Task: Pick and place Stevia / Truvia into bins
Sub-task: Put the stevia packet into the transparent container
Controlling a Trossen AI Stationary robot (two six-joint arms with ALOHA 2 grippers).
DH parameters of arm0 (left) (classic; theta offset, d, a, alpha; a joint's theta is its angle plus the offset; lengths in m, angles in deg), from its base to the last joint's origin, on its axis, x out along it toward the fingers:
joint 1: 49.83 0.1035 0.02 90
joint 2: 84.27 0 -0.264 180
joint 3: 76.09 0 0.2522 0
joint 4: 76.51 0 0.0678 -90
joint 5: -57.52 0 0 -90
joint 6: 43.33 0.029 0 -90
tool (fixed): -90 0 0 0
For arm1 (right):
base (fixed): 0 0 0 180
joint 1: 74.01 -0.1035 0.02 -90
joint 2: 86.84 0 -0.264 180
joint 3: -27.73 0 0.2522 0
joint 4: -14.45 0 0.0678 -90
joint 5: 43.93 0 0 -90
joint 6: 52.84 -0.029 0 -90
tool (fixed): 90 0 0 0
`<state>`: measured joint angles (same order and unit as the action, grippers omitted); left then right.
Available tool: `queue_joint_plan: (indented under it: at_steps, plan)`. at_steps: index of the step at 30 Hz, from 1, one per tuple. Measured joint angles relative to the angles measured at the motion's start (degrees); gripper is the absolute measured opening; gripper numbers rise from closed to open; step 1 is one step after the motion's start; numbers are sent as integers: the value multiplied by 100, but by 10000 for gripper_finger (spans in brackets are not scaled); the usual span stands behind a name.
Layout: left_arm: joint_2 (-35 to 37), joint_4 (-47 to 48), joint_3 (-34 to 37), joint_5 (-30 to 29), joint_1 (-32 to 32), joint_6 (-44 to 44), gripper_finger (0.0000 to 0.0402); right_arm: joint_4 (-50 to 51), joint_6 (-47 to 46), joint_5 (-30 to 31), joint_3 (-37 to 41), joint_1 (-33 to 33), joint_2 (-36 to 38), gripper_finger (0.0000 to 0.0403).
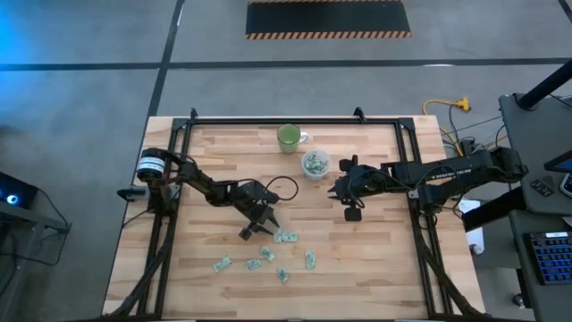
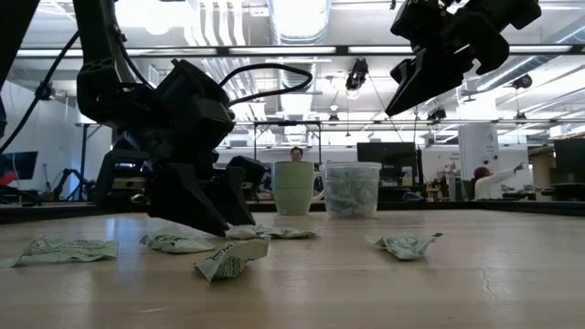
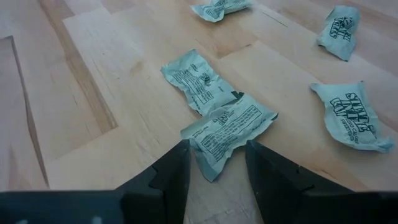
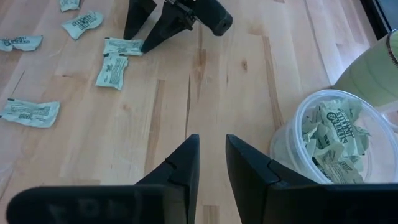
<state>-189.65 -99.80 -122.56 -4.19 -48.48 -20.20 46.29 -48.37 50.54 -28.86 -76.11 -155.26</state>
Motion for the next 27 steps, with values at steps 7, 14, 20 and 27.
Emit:
queue_joint_plan:
  at_steps: [7, 14, 20, 27]
  plan:
    - [0, 6, 6, 2, 0, 2, 129, 0, 0, 0, 0, 0, 0, 68]
    - [0, 30, 11, 70, -4, 33, 57, 0, 0, 0, 0, 0, 0, 68]
    - [0, 14, 11, 15, -4, 37, 6, 0, 1, 0, 0, 0, 0, 68]
    - [29, 19, 11, -31, -2, 35, 2, -2, 0, 0, 33, 0, 0, 68]
